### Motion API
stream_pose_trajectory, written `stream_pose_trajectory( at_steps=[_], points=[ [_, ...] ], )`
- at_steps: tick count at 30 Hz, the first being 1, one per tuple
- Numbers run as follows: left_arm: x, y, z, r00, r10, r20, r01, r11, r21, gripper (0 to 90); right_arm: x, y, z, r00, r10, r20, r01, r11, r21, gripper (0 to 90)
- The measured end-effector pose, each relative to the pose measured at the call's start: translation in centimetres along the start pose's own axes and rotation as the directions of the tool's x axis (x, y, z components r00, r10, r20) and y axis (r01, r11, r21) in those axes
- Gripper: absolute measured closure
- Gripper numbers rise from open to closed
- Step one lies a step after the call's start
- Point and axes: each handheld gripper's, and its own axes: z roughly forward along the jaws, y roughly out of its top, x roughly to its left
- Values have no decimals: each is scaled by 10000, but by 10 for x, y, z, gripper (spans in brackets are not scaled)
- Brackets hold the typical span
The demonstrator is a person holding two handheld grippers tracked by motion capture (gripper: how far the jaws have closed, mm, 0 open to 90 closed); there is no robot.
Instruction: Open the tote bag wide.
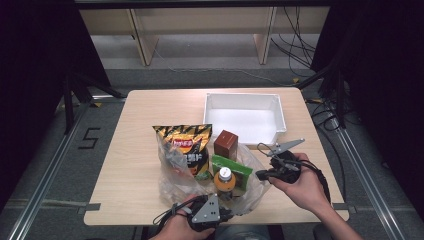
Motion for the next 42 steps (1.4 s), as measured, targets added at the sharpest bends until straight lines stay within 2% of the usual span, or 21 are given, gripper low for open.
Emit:
stream_pose_trajectory(
  at_steps=[3, 5, 8, 9, 10, 12, 13, 14, 17, 19, 22, 26, 29, 32, 33, 36, 38, 39, 40, 41, 42],
  points=[
    [2, -5, 3, 9999, -162, 28, 161, 9995, 254, 838, -7, -3, 15, 9998, -170, -67, 172, 9996, 215, 900],
    [3, -7, 4, 9998, -210, 30, 209, 9984, 520, 837, -9, -5, 22, 9997, 241, 5, -241, 9984, 520, 900],
    [2, -9, 5, 9993, -350, 128, 341, 9970, 692, 824, -15, -8, 32, 9989, 446, 151, -456, 9962, 741, 900],
    [2, -9, 5, 9995, -268, 166, 253, 9964, 811, 813, -19, -9, 35, 9998, 125, 140, -136, 9969, 779, 900],
    [2, -9, 4, 9993, -344, 171, 330, 9964, 777, 805, -19, -10, 37, 9996, 183, 208, -200, 9960, 875, 900],
    [2, -7, 0, 9981, -565, 237, 548, 9961, 697, 756, -14, -11, 41, 9953, 966, -108, -951, 9910, 945, 900],
    [2, -6, -2, 9983, -558, 147, 548, 9966, 621, 731, -20, -12, 43, 9993, 370, -1, -369, 9957, 848, 900],
    [3, -5, -6, 9978, -646, 145, 636, 9963, 582, 703, -21, -12, 44, 9995, 305, -22, -302, 9963, 802, 900],
    [5, -5, -17, 9936, -1124, -117, 1129, 9925, 471, 590, -20, -14, 45, 9987, 413, -296, -396, 9976, 564, 900],
    [7, -7, -24, 9914, -1266, -330, 1277, 9912, 356, 568, -23, -15, 44, 9998, 204, -79, -199, 9983, 543, 900],
    [8, -9, -34, 9897, -1348, -480, 1363, 9902, 290, 538, -20, -15, 43, 9973, 718, -127, -710, 9961, 527, 900],
    [8, -11, -48, 9860, -1505, -713, 1511, 9885, 25, 502, -18, -15, 44, 9976, 685, -52, -682, 9970, 371, 872],
    [8, -12, -62, 9796, -1819, -859, 1790, 9830, -399, 482, -19, -16, 43, 9998, 194, -56, -193, 9998, 61, 830],
    [10, -11, -80, 9702, -2089, -1230, 1993, 9762, -856, 470, -15, -16, 39, 9992, 403, -13, -403, 9991, -120, 766],
    [11, -11, -87, 9641, -2236, -1436, 2095, 9720, -1068, 468, -14, -16, 37, 9994, 340, -35, -341, 9985, -426, 749],
    [19, -9, -110, 9458, -2516, -2051, 2186, 9608, -1706, 465, -10, -14, 28, 9999, 147, 87, -142, 9983, -574, 712],
    [26, -7, -125, 9196, -2978, -2564, 2448, 9445, -2192, 459, -9, -14, 24, 9999, -27, 147, 40, 9962, -867, 690],
    [30, -7, -131, 9018, -3259, -2836, 2608, 9340, -2441, 456, -8, -12, 20, 9997, -122, 189, 139, 9955, -934, 679],
    [36, -8, -137, 8788, -3587, -3147, 2829, 9227, -2618, 454, -6, -11, 20, 9998, 30, 205, -3, 9918, -1277, 675],
    [41, -8, -142, 8496, -4022, -3412, 3128, 9051, -2880, 449, -5, -10, 16, 9989, 83, 463, -32, 9941, -1087, 672],
    [46, -9, -145, 8310, -4266, -3570, 3284, 8942, -3042, 445, -5, -9, 13, 9992, -246, 329, 284, 9924, -1197, 667]
  ],
)
